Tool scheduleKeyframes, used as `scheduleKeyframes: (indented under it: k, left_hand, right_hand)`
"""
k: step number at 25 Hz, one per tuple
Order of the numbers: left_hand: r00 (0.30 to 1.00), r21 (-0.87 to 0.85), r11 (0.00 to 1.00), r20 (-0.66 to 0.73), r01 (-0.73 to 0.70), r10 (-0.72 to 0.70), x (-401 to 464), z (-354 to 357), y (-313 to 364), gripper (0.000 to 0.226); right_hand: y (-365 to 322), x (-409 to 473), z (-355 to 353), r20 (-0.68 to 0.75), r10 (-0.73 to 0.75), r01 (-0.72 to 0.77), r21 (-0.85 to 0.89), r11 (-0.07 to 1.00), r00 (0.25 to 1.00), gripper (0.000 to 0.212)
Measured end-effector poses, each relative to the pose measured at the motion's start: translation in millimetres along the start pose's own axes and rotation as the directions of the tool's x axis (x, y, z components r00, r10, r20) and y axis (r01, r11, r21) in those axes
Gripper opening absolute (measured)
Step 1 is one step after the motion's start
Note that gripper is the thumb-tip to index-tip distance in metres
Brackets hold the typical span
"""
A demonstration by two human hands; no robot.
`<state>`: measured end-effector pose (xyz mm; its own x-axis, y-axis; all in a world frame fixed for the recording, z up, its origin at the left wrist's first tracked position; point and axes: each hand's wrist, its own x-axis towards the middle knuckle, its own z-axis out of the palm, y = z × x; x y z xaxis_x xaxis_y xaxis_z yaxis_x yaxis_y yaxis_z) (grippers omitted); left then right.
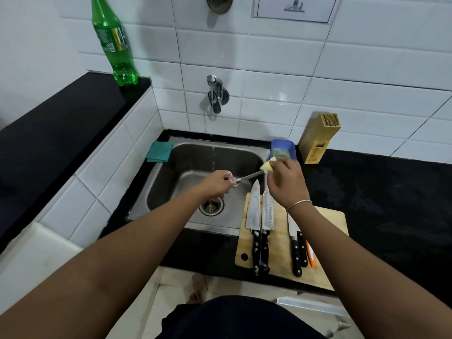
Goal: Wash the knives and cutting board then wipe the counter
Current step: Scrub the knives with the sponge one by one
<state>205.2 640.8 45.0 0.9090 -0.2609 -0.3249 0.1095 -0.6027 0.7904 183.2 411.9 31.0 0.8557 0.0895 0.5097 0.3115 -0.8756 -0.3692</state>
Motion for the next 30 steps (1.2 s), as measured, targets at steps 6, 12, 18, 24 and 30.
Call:
scheduleKeyframes:
  k: [6,12,18,24,30]
  left_hand:
    - [0.974,0.112,0.968,0.054,-0.225,0.22,-8.6,0.0,3.8,0.016]
    - [0.967,0.197,0.949,-0.014,-0.245,0.253,-14.6,7.0,4.7,0.012]
    - [0.973,-0.001,0.98,-0.116,-0.2,0.199,-15.6,24.1,10.4,0.016]
    - [0.98,-0.167,0.971,-0.072,0.172,-0.186,-5.5,82.3,5.0,0.023]
    - [0.979,0.194,0.969,-0.167,0.152,-0.12,-24.0,144.6,6.5,0.021]
  right_hand:
    - [-27.1,-3.7,10.9,0.083,-0.202,0.203,-0.002,0.979,0.976,0.027]
    - [-26.3,-8.7,10.6,-0.024,0.081,-0.081,0.003,0.997,0.996,0.025]
    - [-29.1,-15.6,1.9,0.105,-0.188,0.187,0.023,0.982,0.977,0.028]
    - [33.1,-58.4,-27.6,-0.044,0.378,-0.368,0.148,0.918,0.925,0.028]
    - [42.6,-98.3,-32.0,0.062,0.452,-0.454,0.218,0.864,0.89,0.03]
